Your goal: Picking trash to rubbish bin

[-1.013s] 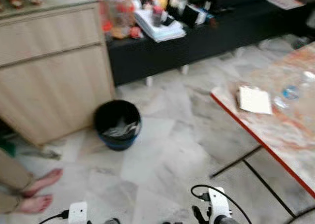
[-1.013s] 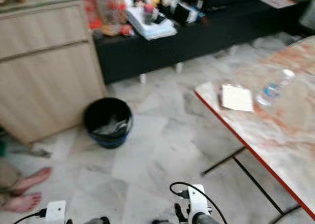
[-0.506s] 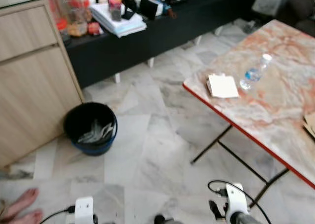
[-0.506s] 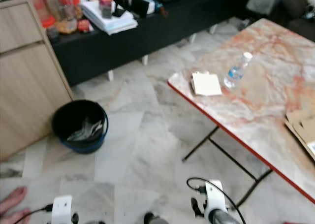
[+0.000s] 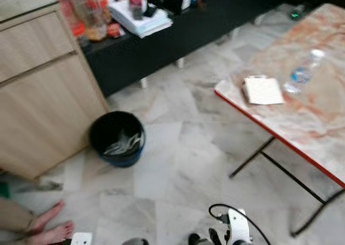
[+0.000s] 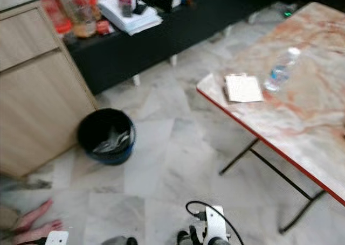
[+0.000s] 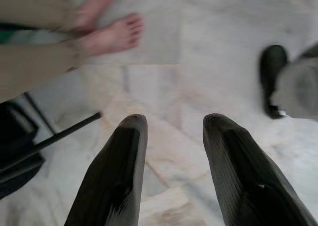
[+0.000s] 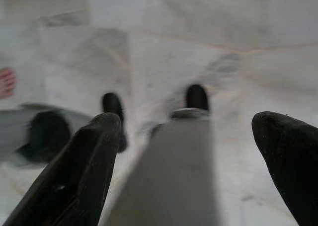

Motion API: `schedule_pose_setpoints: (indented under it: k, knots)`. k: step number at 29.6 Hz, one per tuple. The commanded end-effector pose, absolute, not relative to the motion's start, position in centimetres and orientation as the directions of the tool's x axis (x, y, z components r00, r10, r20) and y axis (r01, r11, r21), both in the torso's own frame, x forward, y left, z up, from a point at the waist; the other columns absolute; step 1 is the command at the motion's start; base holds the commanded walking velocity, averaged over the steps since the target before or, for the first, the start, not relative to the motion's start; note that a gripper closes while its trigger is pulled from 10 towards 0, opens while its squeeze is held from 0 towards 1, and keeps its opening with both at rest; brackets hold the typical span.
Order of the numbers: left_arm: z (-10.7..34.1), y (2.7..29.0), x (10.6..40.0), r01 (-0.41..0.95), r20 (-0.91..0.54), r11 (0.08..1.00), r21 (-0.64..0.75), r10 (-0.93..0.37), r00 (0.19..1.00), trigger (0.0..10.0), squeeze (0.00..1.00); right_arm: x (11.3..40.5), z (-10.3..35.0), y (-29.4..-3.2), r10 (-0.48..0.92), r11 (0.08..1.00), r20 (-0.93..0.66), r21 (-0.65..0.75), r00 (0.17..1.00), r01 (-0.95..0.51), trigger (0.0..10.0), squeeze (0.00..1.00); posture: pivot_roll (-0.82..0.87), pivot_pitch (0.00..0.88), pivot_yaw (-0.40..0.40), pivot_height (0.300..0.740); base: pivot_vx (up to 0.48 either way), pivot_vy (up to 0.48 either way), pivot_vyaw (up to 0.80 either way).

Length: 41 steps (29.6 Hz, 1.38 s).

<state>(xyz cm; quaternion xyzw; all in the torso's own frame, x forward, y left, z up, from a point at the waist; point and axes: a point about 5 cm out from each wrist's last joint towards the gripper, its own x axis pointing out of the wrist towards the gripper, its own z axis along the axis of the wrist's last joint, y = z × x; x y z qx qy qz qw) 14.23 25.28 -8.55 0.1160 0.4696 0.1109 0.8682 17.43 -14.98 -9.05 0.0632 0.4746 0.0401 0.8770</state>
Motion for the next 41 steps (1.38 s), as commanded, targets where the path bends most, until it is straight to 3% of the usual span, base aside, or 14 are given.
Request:
schedule_pose_setpoints:
  k: [1, 12, 21, 31, 41]
  knots:
    - [-8.4, 25.4, 14.6, -0.085, -0.786, 0.95, 0.301, 0.298, 0.542, 10.0, 0.0, 16.1, -9.7, -15.0, 0.115, 0.99, -0.856, 0.141, 0.504, 0.014, 10.0, 0.0, 0.14, 0.194, 0.061, 0.74, 0.0, 0.0, -0.44]
    - [-7.1, 25.3, 17.6, -0.11, -0.73, 0.946, 0.305, 0.306, 0.611, 10.0, 0.0, 17.4, -9.1, -14.9, 0.107, 0.989, -0.837, 0.143, 0.537, 0.025, 10.0, 0.0, 0.13, 0.168, 0.059, 0.74, 0.0, 0.0, -0.73]
    - [-6.9, 25.7, 17.8, -0.147, -0.713, 0.937, 0.316, 0.337, 0.615, 10.0, 0.0, 18.5, -8.6, -14.7, 0.1, 0.991, -0.82, 0.134, 0.564, 0.019, 10.0, 0.0, 0.14, 0.164, 0.046, 0.74, 0.0, 0.0, -0.8]
    - [-7.0, 25.8, 17.3, -0.148, -0.721, 0.933, 0.327, 0.348, 0.6, 10.0, 0.0, 18.8, -8.5, -14.4, 0.103, 0.99, -0.815, 0.138, 0.571, 0.018, 10.0, 0.0, 0.14, 0.157, 0.05, 0.74, 0.0, 0.384, -0.8]
    - [-7.0, 25.6, 17.5, -0.137, -0.718, 0.934, 0.33, 0.343, 0.605, 10.0, 0.0, 18.5, -8.6, -14.5, 0.096, 0.99, -0.819, 0.138, 0.565, 0.032, 10.0, 0.0, 0.13, 0.156, 0.055, 0.74, 0.0, 0.0, -0.8]
